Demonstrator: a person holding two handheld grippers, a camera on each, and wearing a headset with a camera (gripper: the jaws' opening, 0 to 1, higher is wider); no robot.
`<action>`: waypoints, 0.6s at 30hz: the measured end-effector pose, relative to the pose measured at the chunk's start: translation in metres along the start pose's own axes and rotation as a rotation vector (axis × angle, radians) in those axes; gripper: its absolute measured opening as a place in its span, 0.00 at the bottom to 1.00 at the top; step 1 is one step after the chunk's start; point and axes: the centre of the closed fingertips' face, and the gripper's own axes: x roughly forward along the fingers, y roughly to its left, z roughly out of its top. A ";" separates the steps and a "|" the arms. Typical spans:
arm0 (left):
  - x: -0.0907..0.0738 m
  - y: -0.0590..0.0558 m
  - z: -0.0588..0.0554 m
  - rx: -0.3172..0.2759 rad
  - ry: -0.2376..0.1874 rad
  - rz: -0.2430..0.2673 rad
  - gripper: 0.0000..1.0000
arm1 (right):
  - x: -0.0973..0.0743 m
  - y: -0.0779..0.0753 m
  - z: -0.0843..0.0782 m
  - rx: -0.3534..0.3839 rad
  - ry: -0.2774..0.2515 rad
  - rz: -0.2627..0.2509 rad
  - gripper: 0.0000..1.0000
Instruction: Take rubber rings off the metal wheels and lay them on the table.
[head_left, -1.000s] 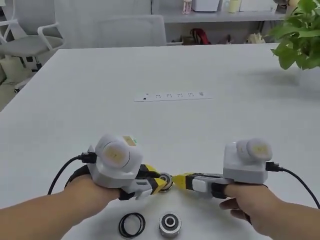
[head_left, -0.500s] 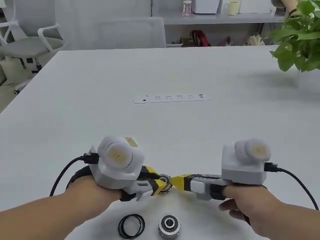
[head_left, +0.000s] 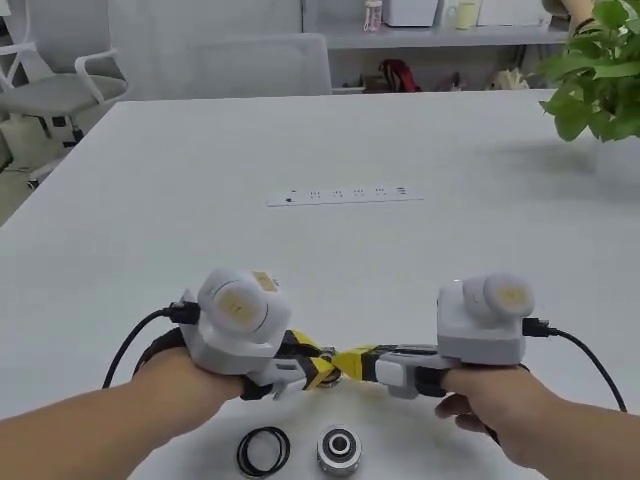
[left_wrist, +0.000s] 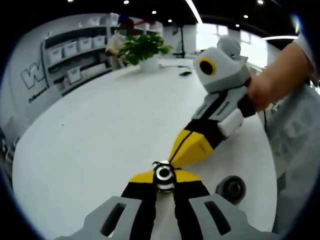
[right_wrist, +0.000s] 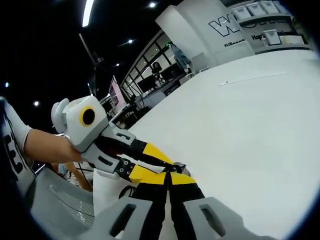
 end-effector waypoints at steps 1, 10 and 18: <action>0.000 0.000 0.000 0.000 0.000 0.001 0.12 | 0.000 0.002 0.000 0.005 0.003 0.010 0.00; 0.000 0.000 0.000 -0.001 0.001 0.002 0.12 | -0.005 0.005 0.000 0.002 0.006 0.034 0.00; 0.000 0.000 0.000 -0.008 0.004 0.010 0.12 | -0.007 0.005 0.002 0.067 -0.012 0.057 0.00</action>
